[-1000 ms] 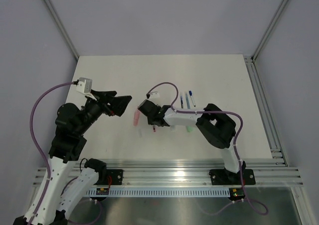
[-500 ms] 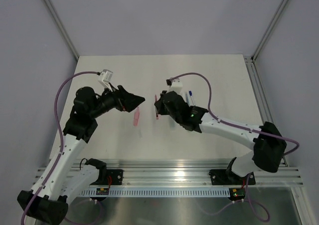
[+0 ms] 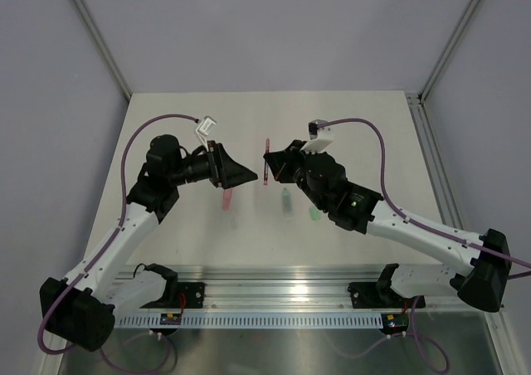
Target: Insert the pens into the pen caps
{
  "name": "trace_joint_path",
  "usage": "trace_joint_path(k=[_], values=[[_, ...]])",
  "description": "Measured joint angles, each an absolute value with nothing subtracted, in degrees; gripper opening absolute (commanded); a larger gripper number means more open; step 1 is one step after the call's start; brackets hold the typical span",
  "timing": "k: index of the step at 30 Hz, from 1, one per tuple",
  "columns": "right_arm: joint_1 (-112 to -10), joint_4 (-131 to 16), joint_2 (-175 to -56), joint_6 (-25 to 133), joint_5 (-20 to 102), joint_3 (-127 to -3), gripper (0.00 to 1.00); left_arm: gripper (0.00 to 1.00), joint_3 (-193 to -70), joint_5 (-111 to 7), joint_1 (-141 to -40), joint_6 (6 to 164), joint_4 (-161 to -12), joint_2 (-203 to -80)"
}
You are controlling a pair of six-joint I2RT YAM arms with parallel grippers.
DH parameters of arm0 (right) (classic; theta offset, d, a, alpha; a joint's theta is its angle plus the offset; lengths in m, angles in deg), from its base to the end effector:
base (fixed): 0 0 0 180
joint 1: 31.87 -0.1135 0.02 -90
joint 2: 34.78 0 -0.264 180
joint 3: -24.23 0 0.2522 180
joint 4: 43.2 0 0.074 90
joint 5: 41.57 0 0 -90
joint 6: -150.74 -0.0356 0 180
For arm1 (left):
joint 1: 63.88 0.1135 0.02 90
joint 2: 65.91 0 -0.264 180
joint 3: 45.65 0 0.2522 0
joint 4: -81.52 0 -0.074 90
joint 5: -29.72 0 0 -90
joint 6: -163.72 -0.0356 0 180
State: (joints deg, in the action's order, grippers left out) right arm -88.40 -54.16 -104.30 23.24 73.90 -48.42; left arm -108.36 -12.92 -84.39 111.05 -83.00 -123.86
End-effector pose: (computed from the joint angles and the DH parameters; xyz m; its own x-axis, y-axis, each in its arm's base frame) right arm 0.1697 0.2290 0.3601 -0.3750 0.4293 -0.8216 -0.3653 0.7461 0.5566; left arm 0.2040 -0.1043 0.3399 -0.6930 -0.1793 -0.6983 0.6214 0.3426 -0.7046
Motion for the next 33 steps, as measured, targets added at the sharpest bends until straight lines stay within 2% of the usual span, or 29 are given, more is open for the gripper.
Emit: trace_joint_path(k=[4,11,16,22,24,25,26,27,30,33], values=[[-89.6,-53.5,-105.1,23.1,73.5,-49.1,0.00,0.60,-108.1,-11.1,-85.4,111.7,-84.3,-124.6],[-90.8,-52.9,-106.3,22.5,71.4,-50.3,0.00,0.40,-108.1,-10.8,-86.9,110.8,-84.0,-124.6],[-91.2,-52.1,-106.3,21.9,70.5,-50.6,0.00,0.35,-108.1,-10.8,-87.2,110.0,-83.6,-124.6],[-91.6,-51.8,-107.0,21.4,68.8,-51.0,0.01,0.34,-108.1,-11.0,-87.5,109.8,-83.6,-124.6],[-91.8,-51.7,-107.5,21.3,68.3,-51.0,0.01,0.26,-108.1,-11.1,-87.6,109.7,-83.6,-124.5],[-91.8,-51.7,-107.9,21.2,67.9,-51.2,0.02,0.18,-108.1,-11.2,-87.6,109.8,-83.6,-124.5],[-91.9,-51.6,-108.3,21.2,67.7,-51.3,0.02,0.03,-108.1,-11.6,-87.6,109.6,-83.3,-124.5],[-91.9,-51.6,-108.6,21.3,67.7,-51.6,0.02,0.00,-108.1,-12.4,-87.4,109.8,-82.4,-124.5],[-91.9,-52.1,-108.7,21.6,67.7,-51.9,0.08,0.00,-108.1,-13.7,-87.3,109.4,-80.9,-124.2],[-91.9,-52.1,-108.7,21.7,67.3,-51.9,0.20,0.00,-108.1,-14.6,-87.5,109.1,-80.0,-123.5]])
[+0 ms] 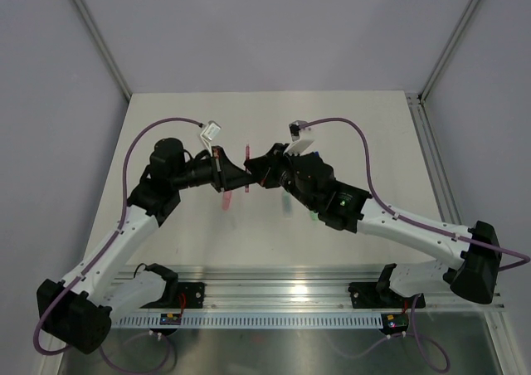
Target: Insert the pens into the pen caps
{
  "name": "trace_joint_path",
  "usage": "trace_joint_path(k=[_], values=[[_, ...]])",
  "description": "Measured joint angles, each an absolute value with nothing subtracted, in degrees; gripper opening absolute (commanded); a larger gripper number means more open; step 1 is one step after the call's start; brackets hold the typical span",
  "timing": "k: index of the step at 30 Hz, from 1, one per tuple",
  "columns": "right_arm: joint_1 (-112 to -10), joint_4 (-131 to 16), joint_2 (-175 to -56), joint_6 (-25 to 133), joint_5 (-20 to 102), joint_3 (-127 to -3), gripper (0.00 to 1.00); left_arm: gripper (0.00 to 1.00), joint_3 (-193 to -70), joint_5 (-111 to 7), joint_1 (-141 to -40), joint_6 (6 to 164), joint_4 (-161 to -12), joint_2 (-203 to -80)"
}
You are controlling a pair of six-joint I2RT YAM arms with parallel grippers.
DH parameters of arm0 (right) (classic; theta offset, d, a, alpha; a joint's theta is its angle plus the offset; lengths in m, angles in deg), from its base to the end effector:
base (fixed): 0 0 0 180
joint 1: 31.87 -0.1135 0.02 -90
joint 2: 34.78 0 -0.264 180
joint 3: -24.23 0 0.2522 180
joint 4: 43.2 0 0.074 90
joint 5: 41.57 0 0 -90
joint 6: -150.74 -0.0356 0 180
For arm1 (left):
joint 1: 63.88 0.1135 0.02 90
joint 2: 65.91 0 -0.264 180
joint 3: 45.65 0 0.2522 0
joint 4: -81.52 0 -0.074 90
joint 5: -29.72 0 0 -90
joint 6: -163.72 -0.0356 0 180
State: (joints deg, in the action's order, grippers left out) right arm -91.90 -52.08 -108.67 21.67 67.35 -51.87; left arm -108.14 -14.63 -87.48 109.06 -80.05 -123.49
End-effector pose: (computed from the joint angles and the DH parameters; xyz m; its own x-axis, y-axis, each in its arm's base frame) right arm 0.1627 0.2591 0.3644 -0.4601 0.3956 -0.7949 -0.4748 0.6469 0.5968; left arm 0.1968 -0.1138 0.3348 -0.7052 -0.1332 -0.6964 0.6241 0.3496 -0.6988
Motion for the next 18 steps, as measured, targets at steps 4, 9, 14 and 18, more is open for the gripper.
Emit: trace_joint_path(k=[4,9,14,18], values=[[-92.1,-52.4,-108.2,21.5,67.4,-51.9,0.39,0.00,-108.1,-15.9,-87.6,108.0,-79.0,-122.4],[-92.1,-54.5,-105.2,21.8,67.7,-51.9,0.43,0.00,-108.3,-19.0,-87.6,106.0,-76.7,-119.8],[-92.1,-58.3,-101.5,22.2,68.0,-50.6,0.43,0.00,-108.9,-25.9,-87.6,103.1,-73.2,-115.6],[-92.2,-61.8,-104.5,22.6,67.1,-50.6,0.39,0.00,-108.9,-31.5,-87.1,101.3,-71.3,-109.5]])
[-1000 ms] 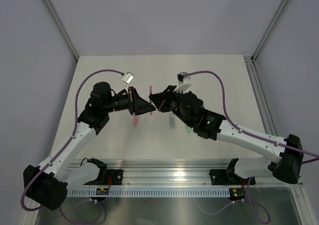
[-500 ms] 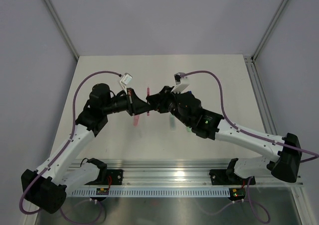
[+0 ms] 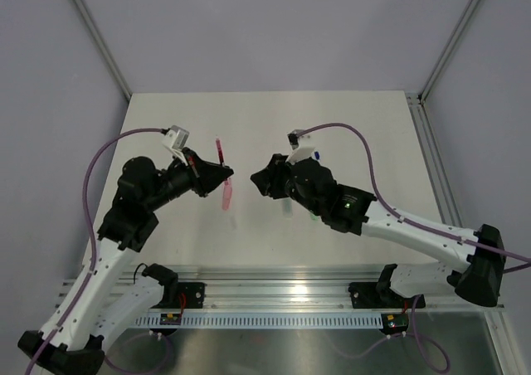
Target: Insert the pens into the pen caps
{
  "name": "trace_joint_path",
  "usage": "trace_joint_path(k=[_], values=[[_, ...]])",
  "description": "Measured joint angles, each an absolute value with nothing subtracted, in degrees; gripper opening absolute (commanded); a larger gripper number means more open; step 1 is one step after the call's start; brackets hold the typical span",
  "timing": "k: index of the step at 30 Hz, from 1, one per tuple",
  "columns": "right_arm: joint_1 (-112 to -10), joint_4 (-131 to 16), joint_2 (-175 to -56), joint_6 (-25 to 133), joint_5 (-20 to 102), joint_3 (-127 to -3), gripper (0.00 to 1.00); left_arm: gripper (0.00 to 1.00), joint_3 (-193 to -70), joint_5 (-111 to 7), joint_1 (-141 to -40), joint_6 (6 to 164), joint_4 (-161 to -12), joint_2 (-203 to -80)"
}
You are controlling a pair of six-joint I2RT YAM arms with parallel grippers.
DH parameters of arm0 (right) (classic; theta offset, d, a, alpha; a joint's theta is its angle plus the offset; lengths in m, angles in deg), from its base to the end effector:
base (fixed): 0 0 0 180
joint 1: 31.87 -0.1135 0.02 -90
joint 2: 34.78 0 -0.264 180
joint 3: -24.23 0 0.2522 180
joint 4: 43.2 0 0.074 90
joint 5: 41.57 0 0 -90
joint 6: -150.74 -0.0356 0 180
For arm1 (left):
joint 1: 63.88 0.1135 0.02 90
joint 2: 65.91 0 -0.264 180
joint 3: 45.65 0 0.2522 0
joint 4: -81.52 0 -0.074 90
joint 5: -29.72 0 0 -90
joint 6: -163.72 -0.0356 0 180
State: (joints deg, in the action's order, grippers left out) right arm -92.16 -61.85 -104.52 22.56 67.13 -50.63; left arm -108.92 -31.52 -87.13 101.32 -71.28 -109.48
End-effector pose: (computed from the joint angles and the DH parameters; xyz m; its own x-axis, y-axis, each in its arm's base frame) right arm 0.1509 0.2415 0.3585 -0.5042 0.2978 -0.8106 -0.4536 0.7074 0.5420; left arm 0.1499 -0.0830 0.3667 -0.4697 -0.2403 -0.8495 0.6395 0.5708 -0.5150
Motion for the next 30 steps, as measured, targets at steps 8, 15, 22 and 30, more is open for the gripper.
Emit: trace_joint_path(k=[8,15,22,30], values=[[-92.2,-64.8,-120.6,22.5,61.1,-49.9,0.32,0.00,-109.6,-38.4,-85.4,99.4,-70.7,-100.8],[-93.5,-64.6,-134.5,21.3,57.9,-53.3,0.34,0.00,-109.6,-38.4,-83.4,99.7,-70.6,-99.7],[-94.0,-64.7,-145.0,20.4,55.7,-58.1,0.40,0.00,-109.6,-36.9,-82.8,100.3,-70.7,-100.6],[-94.0,-64.7,-148.1,20.2,55.0,-61.3,0.39,0.00,-109.6,-35.9,-82.6,100.7,-70.9,-101.3]])
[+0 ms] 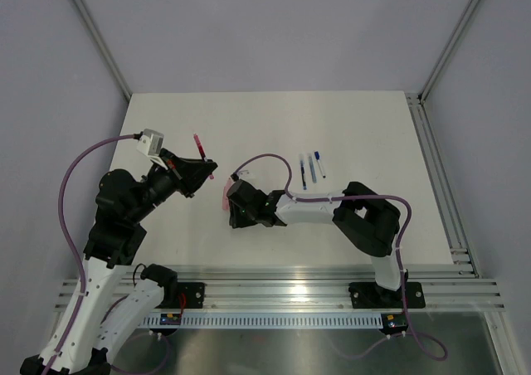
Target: Insert the pens into the pen caps
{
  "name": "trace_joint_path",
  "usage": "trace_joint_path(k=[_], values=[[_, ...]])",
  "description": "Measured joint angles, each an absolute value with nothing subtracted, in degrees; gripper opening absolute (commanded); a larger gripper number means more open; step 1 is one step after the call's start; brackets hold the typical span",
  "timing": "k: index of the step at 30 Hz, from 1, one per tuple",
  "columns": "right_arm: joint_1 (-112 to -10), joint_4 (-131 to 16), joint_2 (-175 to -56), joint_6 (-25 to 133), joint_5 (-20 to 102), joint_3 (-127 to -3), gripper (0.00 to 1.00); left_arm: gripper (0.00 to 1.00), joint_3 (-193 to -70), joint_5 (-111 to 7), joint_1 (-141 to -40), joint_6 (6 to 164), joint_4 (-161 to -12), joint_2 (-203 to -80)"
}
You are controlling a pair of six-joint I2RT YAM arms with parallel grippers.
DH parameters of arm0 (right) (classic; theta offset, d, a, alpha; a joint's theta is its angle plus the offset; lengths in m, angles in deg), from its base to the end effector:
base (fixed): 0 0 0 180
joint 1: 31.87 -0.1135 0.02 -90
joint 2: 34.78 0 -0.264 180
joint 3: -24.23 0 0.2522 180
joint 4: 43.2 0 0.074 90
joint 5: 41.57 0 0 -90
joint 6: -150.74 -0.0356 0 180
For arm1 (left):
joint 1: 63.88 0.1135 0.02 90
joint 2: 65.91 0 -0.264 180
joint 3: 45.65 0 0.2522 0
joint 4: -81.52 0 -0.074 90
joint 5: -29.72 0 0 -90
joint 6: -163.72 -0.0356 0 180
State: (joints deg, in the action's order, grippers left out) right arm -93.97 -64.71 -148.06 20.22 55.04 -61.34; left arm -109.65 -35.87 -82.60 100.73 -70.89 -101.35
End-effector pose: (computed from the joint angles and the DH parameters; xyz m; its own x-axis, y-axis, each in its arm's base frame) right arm 0.1997 0.3684 0.1559 -0.8169 -0.1635 -0.5531 -0.4104 0.8387 0.3581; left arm 0.1211 -0.0566 0.3890 -0.2962 -0.3363 -0.8940 0.6163 0.6478 -0.4478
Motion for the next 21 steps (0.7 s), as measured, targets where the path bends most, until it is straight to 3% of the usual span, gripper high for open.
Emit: trace_joint_path(k=[12,21], values=[[-94.2,-65.5,-151.1,20.0,56.2,-64.4,0.30,0.00,-109.6,-34.8,-82.6,101.0,-71.3,-101.3],[-95.0,-66.3,-151.3,19.9,58.3,-64.9,0.29,0.00,-109.6,-34.6,-82.5,101.2,-71.4,-101.3]])
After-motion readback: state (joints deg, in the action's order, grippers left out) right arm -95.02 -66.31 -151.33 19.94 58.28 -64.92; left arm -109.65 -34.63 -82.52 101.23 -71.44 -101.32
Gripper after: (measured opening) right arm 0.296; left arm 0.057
